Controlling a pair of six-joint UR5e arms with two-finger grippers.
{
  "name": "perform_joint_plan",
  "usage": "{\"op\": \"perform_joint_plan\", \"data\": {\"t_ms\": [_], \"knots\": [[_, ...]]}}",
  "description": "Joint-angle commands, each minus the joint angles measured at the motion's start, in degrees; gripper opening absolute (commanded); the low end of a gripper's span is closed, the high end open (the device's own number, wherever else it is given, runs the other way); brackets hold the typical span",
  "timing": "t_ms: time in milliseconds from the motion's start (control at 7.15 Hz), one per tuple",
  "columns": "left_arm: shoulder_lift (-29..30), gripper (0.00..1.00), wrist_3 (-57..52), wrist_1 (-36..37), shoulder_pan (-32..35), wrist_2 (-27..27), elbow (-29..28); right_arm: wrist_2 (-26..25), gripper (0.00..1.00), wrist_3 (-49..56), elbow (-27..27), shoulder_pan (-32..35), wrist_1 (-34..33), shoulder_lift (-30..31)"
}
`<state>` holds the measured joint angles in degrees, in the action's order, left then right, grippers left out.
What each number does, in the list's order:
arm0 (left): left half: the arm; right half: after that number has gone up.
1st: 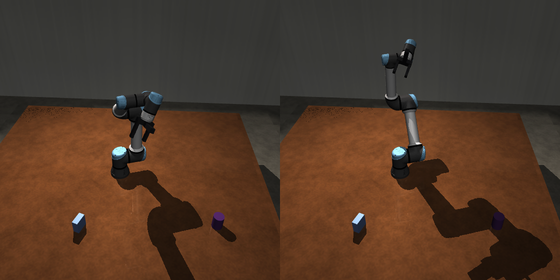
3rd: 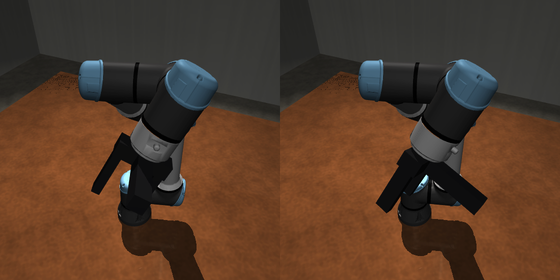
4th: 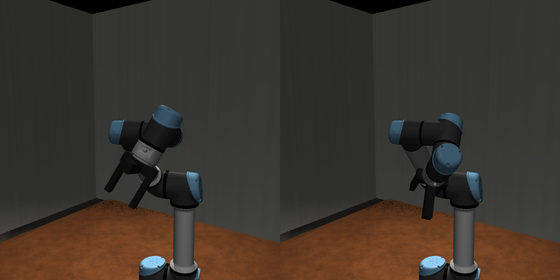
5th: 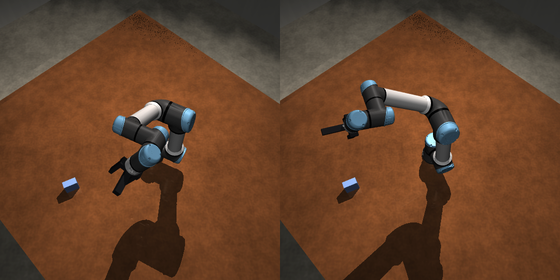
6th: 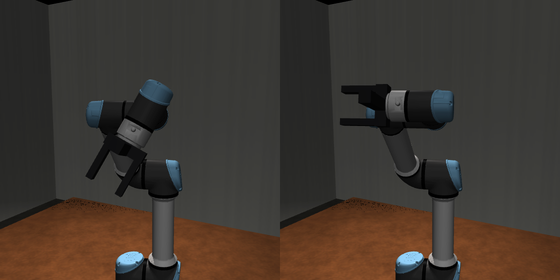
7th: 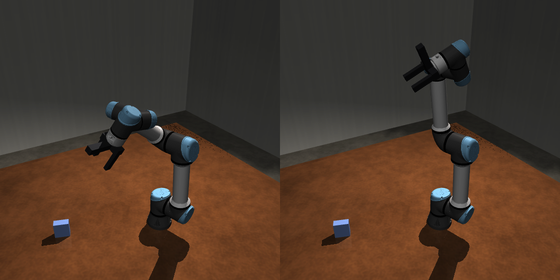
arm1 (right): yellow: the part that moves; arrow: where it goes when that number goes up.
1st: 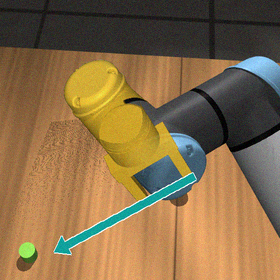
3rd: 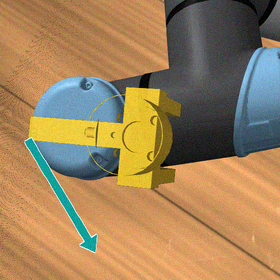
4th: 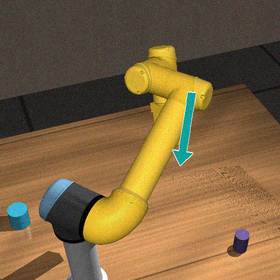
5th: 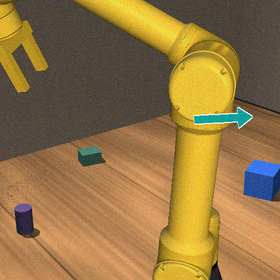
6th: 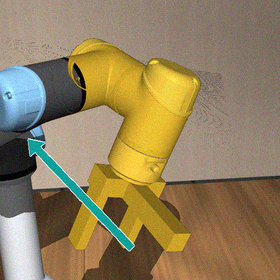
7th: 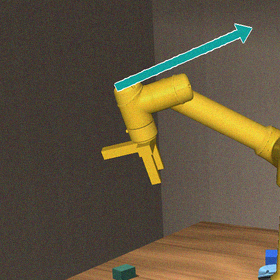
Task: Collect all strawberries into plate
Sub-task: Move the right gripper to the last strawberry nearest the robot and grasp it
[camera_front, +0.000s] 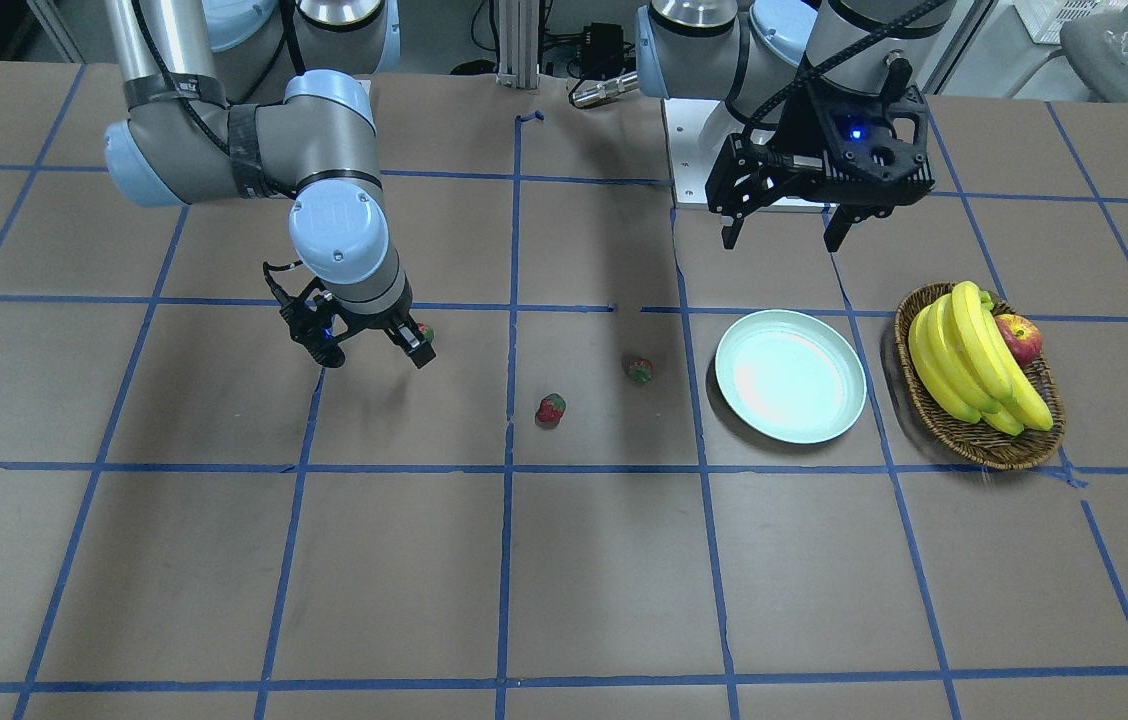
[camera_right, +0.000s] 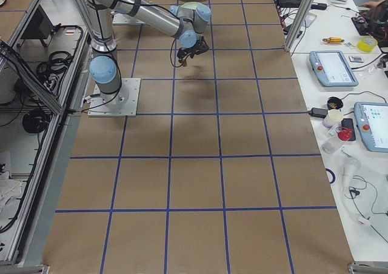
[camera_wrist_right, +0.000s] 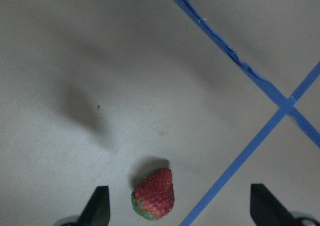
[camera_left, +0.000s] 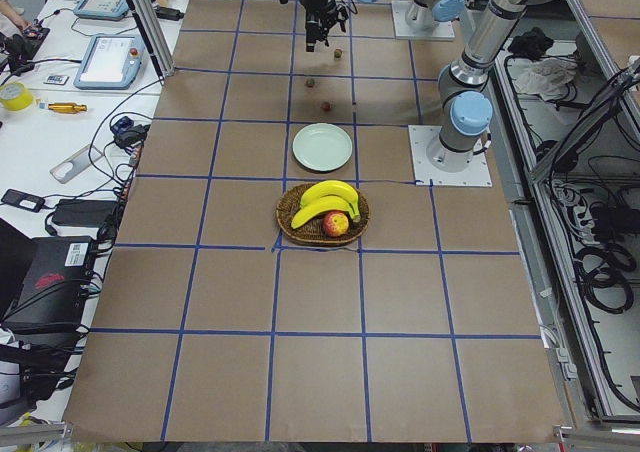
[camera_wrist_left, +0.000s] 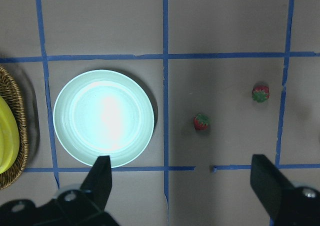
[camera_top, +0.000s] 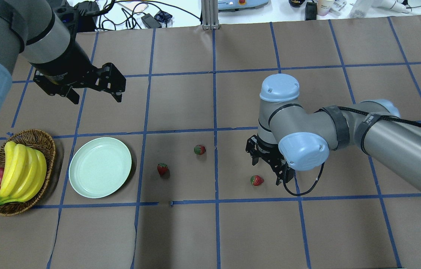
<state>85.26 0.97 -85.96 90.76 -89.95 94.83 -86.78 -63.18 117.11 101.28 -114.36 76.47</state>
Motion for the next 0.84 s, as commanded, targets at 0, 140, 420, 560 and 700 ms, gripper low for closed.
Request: {"op": "perform_joint_plan", "data": {"t_ms": [0, 140, 420, 560, 700], "knots": [[0.0, 1.0, 0.0, 0.0, 0.0, 0.0, 0.1, 2.5, 1.0, -3.8, 1.9, -0.1, -4.4, -1.5], [0.0, 1.0, 0.0, 0.0, 0.0, 0.0, 0.1, 4.3, 0.99, -4.8, 1.6, -0.1, -4.7, -2.1], [0.0, 1.0, 0.0, 0.0, 0.0, 0.0, 0.0, 6.8, 0.8, -6.1, 1.9, -0.1, -5.3, -2.7], [0.0, 1.0, 0.0, 0.0, 0.0, 0.0, 0.0, 6.9, 0.23, -6.1, 1.7, -0.1, -5.3, -2.7], [0.0, 1.0, 0.0, 0.0, 0.0, 0.0, 0.0, 6.8, 0.0, -6.0, 1.8, -0.1, -5.3, -2.7]]}}
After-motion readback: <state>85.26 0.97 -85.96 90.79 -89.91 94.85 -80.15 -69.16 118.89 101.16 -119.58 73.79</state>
